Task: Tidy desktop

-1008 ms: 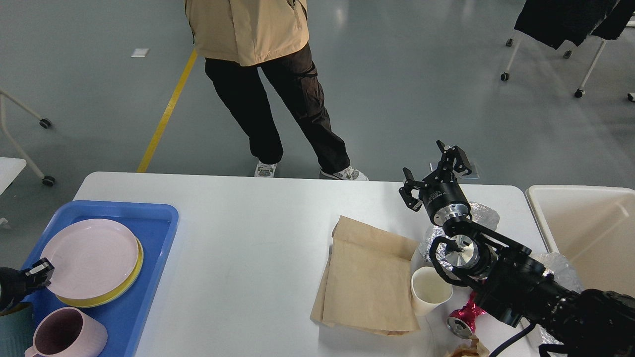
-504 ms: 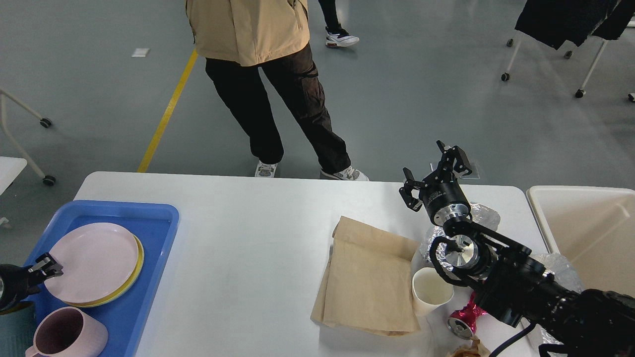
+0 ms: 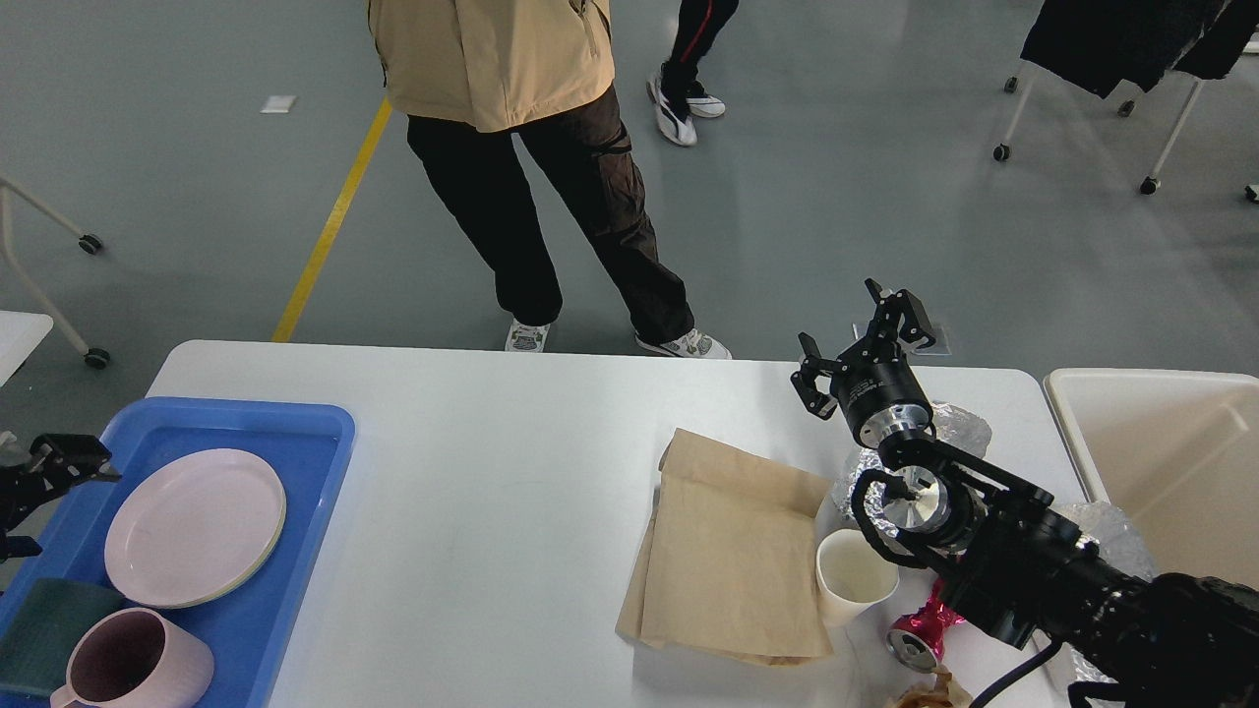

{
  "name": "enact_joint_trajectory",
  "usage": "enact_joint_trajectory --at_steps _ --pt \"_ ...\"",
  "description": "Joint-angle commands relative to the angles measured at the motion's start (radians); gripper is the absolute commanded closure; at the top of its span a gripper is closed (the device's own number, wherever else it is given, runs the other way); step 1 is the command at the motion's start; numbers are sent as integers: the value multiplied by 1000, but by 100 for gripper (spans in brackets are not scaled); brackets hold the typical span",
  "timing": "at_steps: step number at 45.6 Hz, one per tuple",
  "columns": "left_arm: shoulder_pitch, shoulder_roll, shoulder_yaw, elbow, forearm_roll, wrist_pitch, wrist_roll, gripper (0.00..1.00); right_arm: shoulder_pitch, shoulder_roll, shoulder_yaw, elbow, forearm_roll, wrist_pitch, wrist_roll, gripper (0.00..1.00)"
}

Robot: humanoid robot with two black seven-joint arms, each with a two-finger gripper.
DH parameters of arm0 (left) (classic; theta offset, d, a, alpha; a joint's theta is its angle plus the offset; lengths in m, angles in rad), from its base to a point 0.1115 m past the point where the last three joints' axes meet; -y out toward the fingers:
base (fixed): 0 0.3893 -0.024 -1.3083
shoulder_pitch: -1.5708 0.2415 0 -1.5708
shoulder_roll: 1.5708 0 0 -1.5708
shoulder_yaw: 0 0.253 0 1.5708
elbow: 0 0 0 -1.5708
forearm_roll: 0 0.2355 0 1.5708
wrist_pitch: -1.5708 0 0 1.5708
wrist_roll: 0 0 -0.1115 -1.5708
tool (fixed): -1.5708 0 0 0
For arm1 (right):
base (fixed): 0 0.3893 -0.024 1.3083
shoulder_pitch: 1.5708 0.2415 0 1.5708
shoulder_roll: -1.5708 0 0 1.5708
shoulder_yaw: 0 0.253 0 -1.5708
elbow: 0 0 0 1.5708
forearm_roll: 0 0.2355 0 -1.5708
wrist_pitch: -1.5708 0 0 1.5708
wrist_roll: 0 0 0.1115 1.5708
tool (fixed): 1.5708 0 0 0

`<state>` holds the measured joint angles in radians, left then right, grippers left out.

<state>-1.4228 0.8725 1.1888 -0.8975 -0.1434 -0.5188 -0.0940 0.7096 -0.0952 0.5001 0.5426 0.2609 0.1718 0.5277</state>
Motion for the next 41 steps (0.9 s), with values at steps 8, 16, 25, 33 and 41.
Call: enact_joint_trajectory --at_steps 8,16,25,33,41 --pt "-349 20 29 -11 102 -441 303 1 -1 0 0 -1 0 0 0 0" --pt "-485 -27 12 -53 186 -441 318 1 1 0 0 0 1 0 0 0" --pt "-545 -43 -142 -115 128 -441 303 1 1 0 0 0 0 0 0 0" --pt "-383 -99 -357 -126 38 -410 306 1 -1 0 0 -1 0 0 0 0" --pt "-318 -260 -396 -124 -142 -129 303 1 -1 0 0 -1 0 0 0 0"
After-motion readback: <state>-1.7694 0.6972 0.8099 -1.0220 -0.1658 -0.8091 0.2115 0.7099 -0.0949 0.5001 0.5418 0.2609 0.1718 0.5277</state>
